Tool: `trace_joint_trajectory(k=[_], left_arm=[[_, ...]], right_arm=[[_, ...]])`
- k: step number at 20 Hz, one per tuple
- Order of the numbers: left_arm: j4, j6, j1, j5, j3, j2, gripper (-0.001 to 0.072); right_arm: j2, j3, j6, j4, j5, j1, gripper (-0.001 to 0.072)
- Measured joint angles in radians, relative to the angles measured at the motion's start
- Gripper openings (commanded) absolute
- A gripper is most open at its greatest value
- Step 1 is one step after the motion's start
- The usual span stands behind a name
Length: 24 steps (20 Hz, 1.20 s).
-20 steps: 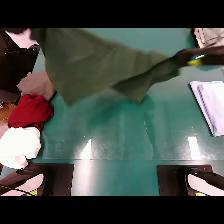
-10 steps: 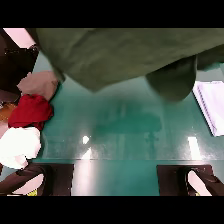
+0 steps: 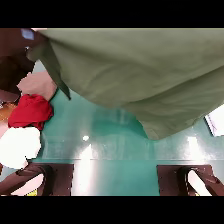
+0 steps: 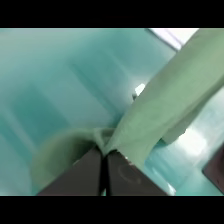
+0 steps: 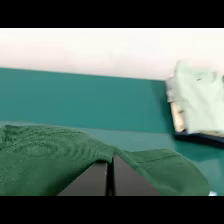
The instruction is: Fold the shirts.
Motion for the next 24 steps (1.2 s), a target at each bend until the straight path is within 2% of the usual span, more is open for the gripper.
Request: trace_joint_trajectory(k=[5, 11, 12, 13, 14, 16, 19, 24], left_arm=[[0.088, 0.001, 0.0, 0.132, -0.259, -0.092, 0.0022], [0.13, 0.021, 0.0, 0.406, -0.375, -0.35, 0.0026], [0.132, 0.021, 0.0, 0.462, -0.38, -0.385, 0.026], [0.132, 0.021, 0.0, 0.526, -0.384, -0.42, 0.0596], [0.137, 0.02, 0.0, 0.581, -0.388, -0.446, 0.0645], [0.138, 0.01, 0.008, 0.669, -0.384, -0.478, 0.0645], [0.164, 0.0, 0.053, 0.672, -0.341, -0.495, 0.0645], [0.226, 0.024, 0.109, 0.404, -0.32, -0.497, 0.0645]], right_arm=[[-0.273, 0.001, 0.001, 0.006, 0.015, 0.109, 0.0021], [-0.597, 0.001, 0.029, -0.069, -0.204, 0.243, 0.0029], [-0.643, 0.001, 0.034, -0.075, -0.243, 0.258, 0.0125], [-0.68, 0.001, 0.037, -0.079, -0.28, 0.269, 0.0353], [-0.714, 0.001, 0.04, -0.081, -0.319, 0.279, 0.0493], [-0.763, 0.001, 0.043, -0.081, -0.366, 0.292, 0.0489], [-0.78, 0.002, 0.046, -0.082, -0.382, 0.287, 0.0449], [-0.736, -0.002, 0.043, -0.085, -0.214, 0.253, 0.0449]])
